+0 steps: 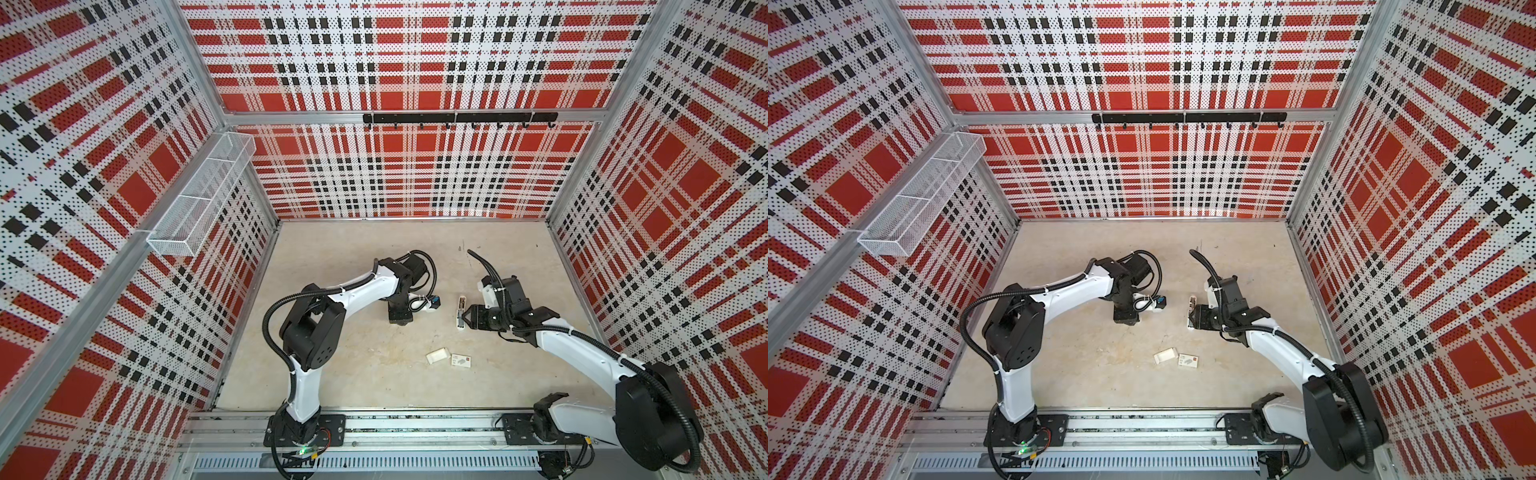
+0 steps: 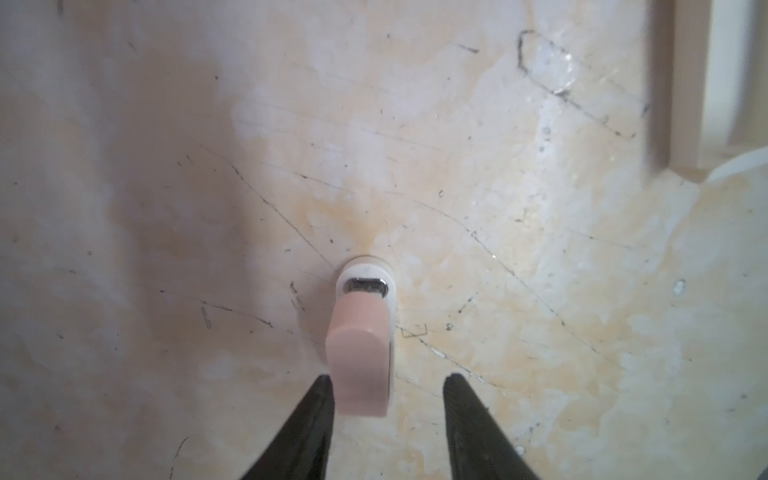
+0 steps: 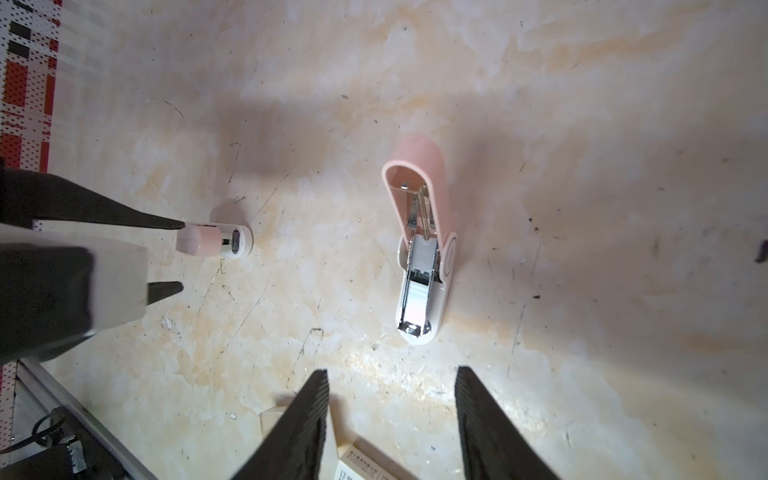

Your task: Load the staples into the stapler

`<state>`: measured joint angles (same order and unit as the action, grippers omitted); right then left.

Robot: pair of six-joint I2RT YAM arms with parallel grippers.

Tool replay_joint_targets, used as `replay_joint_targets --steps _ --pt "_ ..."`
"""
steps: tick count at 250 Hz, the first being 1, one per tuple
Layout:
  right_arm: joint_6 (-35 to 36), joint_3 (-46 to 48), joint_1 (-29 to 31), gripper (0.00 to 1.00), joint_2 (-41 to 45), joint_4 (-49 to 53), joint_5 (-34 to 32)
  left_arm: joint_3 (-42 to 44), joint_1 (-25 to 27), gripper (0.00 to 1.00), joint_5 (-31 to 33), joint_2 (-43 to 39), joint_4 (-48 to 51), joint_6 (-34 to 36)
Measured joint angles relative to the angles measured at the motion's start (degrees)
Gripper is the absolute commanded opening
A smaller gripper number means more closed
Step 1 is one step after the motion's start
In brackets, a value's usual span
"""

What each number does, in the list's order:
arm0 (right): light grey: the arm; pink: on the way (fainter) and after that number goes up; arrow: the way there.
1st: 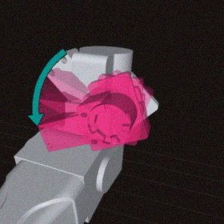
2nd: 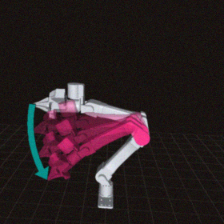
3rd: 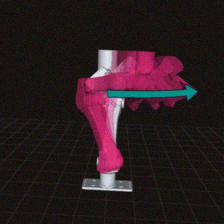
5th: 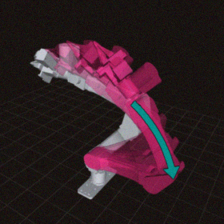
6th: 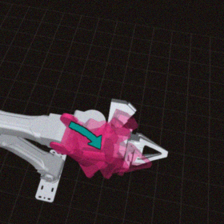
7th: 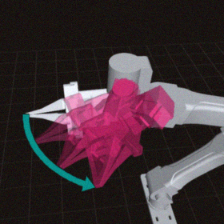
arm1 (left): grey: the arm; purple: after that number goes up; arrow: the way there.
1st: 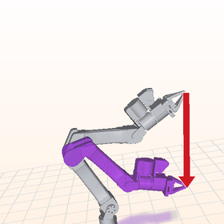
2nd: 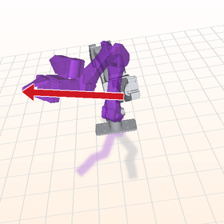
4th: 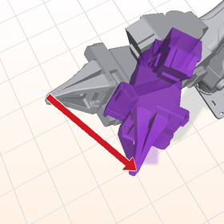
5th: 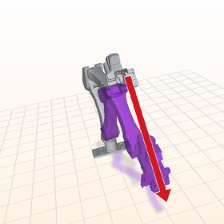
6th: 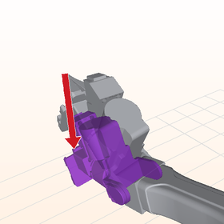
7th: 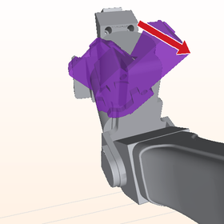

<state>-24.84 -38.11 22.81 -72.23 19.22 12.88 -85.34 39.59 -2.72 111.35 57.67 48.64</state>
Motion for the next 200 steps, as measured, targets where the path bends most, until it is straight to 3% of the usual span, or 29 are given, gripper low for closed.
replay_joint_targets --steps 200 --pt "3.3 -4.5 4.5 0.55 -16.6 -5.9 -7.0 -0.3 -9.8 0.54 -10.0 -12.2 3.3 -3.2"
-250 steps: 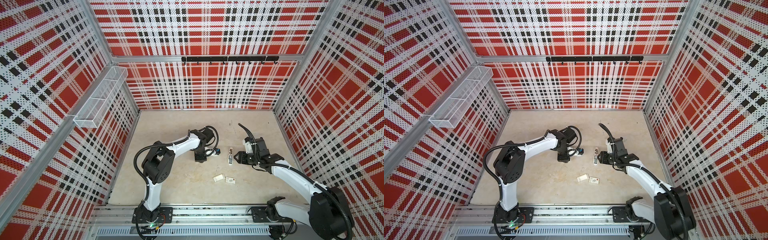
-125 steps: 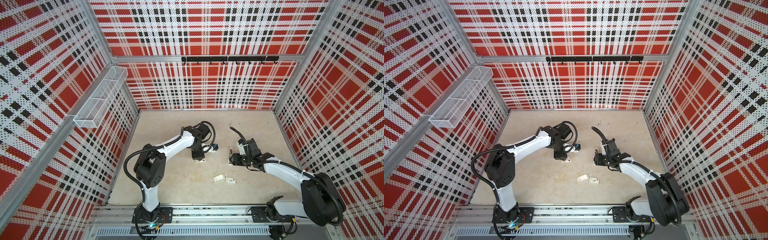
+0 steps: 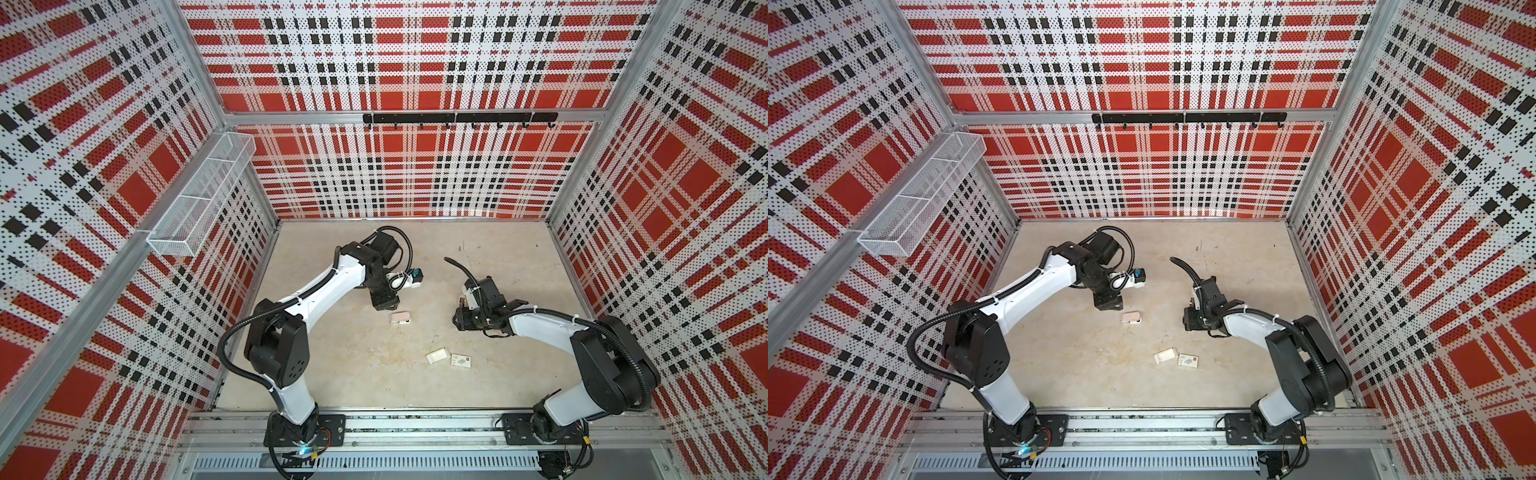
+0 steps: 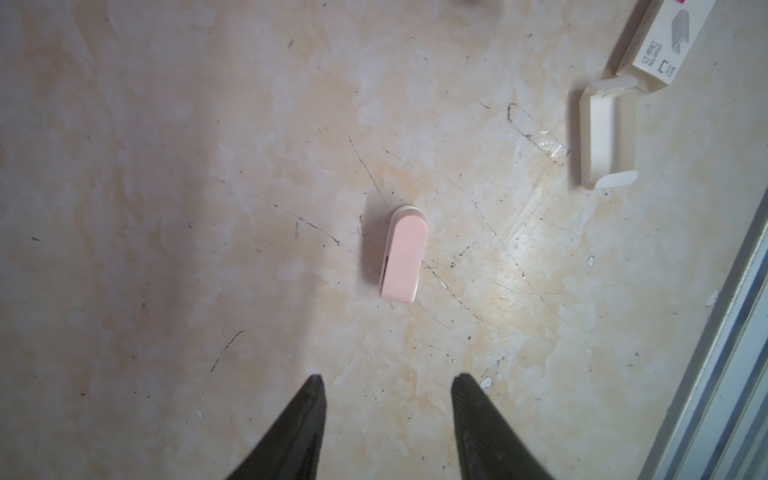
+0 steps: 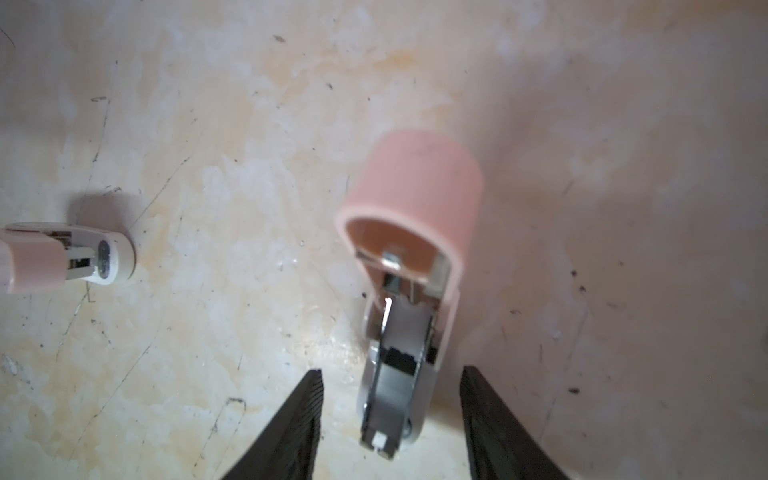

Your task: Load the staples into the stapler

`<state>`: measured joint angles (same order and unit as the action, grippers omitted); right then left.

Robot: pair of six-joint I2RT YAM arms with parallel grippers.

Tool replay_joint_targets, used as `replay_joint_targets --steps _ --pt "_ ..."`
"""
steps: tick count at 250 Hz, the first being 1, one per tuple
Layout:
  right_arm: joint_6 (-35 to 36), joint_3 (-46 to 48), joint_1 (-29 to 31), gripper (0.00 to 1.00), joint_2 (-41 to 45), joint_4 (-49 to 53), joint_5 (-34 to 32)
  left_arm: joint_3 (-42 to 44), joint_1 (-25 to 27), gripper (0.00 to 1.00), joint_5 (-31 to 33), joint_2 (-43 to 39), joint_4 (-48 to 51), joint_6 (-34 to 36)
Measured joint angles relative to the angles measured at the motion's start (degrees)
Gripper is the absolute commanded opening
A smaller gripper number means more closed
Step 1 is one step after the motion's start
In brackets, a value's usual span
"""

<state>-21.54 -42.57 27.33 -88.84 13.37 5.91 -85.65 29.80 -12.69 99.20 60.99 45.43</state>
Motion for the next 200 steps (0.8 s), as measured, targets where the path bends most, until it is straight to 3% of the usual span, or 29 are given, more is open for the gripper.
replay_joint_targets --steps 116,200 --pt "4.6 -2.1 1.6 0.4 -4.1 -1.7 -1.2 3.3 -2.5 0.54 -2.8 -1.3 -0.1 -0.6" --pt "10.3 -4.4 6.8 0.39 -6.4 -1.6 -1.5 4.2 -3.8 0.54 -3.5 -1.6 -0.8 -0.7"
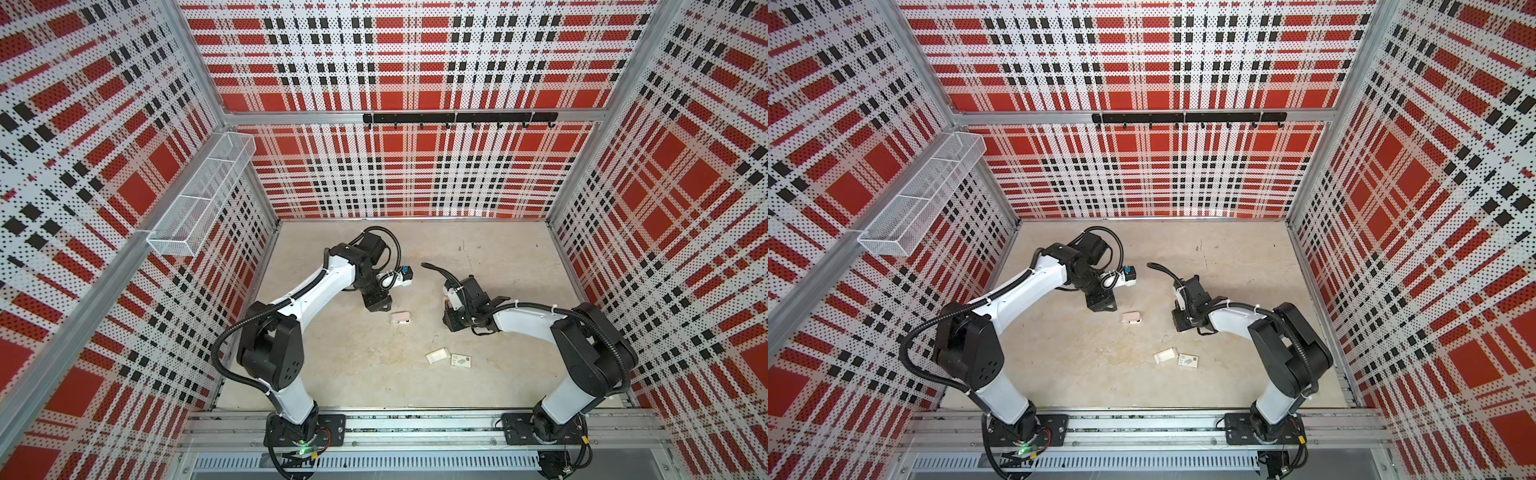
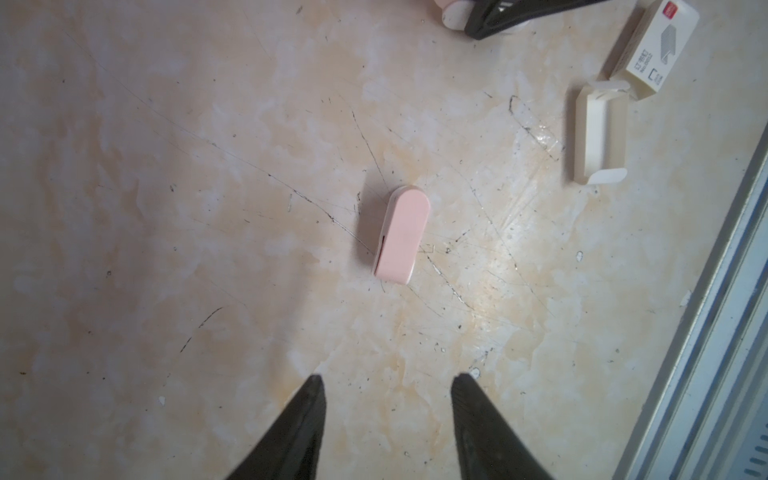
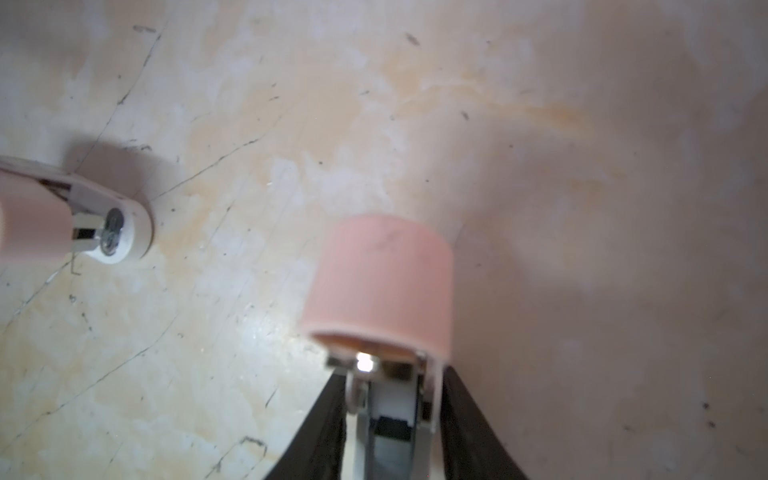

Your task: Load the staples into the stapler

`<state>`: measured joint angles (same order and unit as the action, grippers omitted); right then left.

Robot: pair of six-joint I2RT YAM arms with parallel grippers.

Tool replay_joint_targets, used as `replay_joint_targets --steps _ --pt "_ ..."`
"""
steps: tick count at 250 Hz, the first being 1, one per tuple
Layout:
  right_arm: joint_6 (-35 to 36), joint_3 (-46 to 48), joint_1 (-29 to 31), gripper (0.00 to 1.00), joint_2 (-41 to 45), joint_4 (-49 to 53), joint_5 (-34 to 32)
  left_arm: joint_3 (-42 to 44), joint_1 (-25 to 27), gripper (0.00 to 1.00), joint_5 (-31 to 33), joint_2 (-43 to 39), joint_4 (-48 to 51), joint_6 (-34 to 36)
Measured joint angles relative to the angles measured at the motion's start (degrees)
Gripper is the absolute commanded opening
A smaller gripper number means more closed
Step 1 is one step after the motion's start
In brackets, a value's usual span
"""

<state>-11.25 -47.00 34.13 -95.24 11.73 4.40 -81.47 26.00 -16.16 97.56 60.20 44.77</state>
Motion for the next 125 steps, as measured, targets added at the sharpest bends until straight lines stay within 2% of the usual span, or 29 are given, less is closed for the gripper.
replay_joint_targets --steps 68,125 --pt "2.8 -0.1 4.3 0.51 0.0 0.1 -0.1 0.2 -1.6 0.54 -1.9 -2.2 -0.2 -0.2" --pt "1.7 -0.1 4.0 0.5 3.5 1.5 -1.0 0.2 -1.7 0.54 -3.6 -2.6 -0.5 -0.8"
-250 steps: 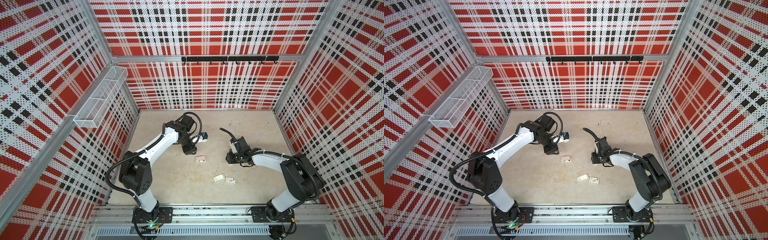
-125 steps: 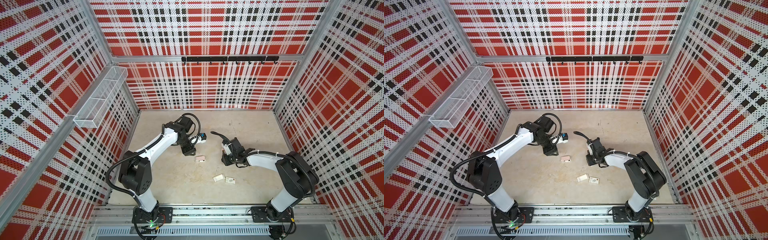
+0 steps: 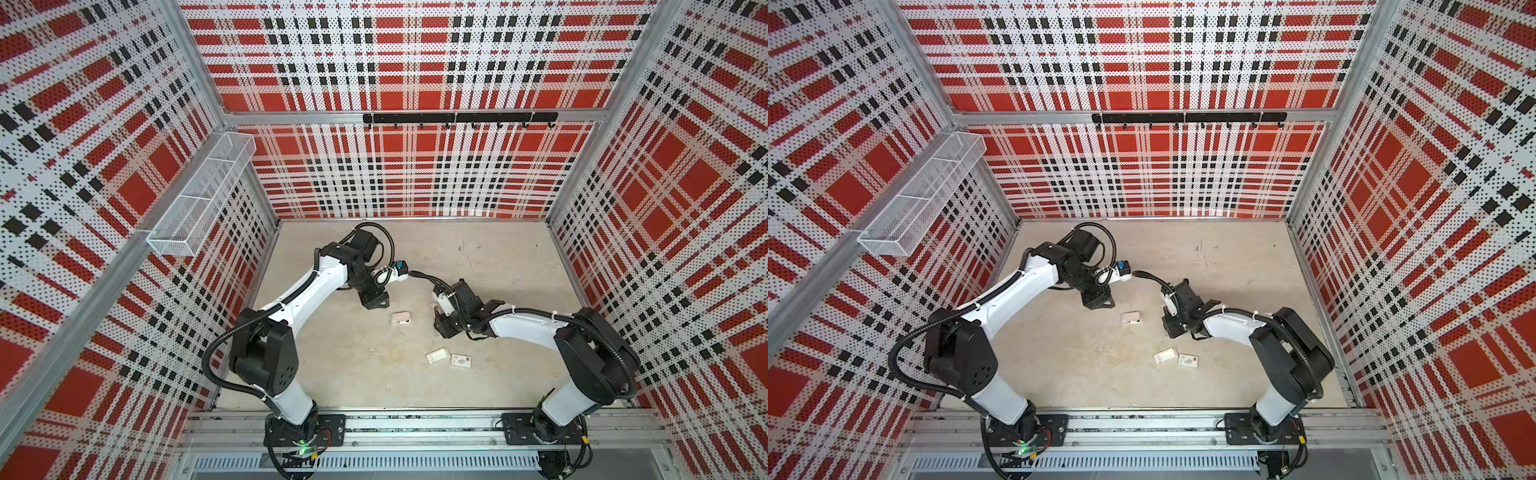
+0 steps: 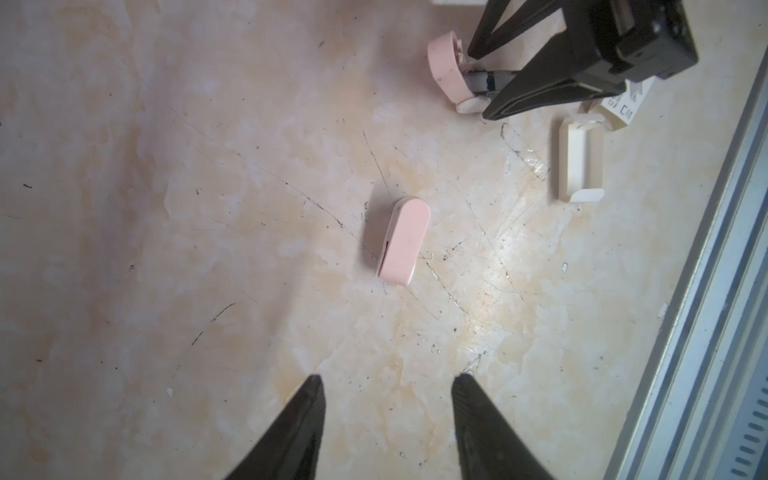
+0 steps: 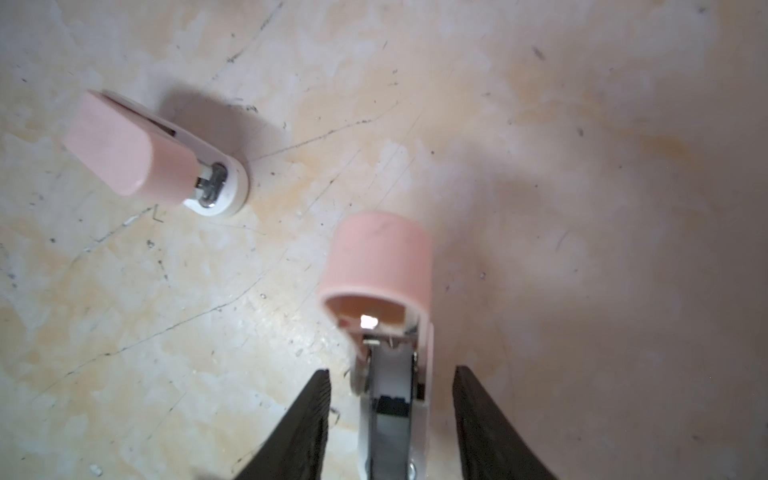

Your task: Load the staples into the stapler

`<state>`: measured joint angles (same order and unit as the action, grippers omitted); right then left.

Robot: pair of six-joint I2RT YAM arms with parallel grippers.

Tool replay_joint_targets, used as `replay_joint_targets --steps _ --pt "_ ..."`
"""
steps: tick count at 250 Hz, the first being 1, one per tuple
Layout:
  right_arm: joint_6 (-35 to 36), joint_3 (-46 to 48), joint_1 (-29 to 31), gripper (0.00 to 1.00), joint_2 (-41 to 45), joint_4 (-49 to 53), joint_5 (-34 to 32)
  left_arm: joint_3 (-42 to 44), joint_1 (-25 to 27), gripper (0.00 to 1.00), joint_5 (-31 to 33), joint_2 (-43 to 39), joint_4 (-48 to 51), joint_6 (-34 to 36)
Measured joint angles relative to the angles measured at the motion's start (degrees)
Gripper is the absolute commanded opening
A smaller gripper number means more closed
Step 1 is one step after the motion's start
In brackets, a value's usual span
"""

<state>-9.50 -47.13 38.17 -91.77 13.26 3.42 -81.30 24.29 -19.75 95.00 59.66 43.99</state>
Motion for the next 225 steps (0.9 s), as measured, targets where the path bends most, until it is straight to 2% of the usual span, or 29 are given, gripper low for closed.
replay_joint_targets --steps 21,65,118,166,225 --pt "-1.0 0.0 -0.1 0.49 2.0 0.5 -0.1 0.0 0.1 0.54 -0.5 0.0 -0.1 -0.1" --pt "-4.5 0.1 -0.7 0.39 7.0 2.8 0.6 0.0 0.7 0.54 -1.0 0.0 -0.9 -0.4" --pt "-10.5 3.4 -0.8 0.31 15.4 3.8 6.7 -0.7 2.2 0.54 -2.1 1.2 -2.4 -1.8" --pt "-15.0 5.8 -0.9 0.26 13.3 2.1 14.5 -2.4 3.1 0.54 -3.3 3.3 -3.8 -3.7" --pt "-17.6 7.5 -0.9 0.25 8.6 -0.2 18.0 -3.6 3.7 0.55 -4.0 3.7 -4.7 -4.4"
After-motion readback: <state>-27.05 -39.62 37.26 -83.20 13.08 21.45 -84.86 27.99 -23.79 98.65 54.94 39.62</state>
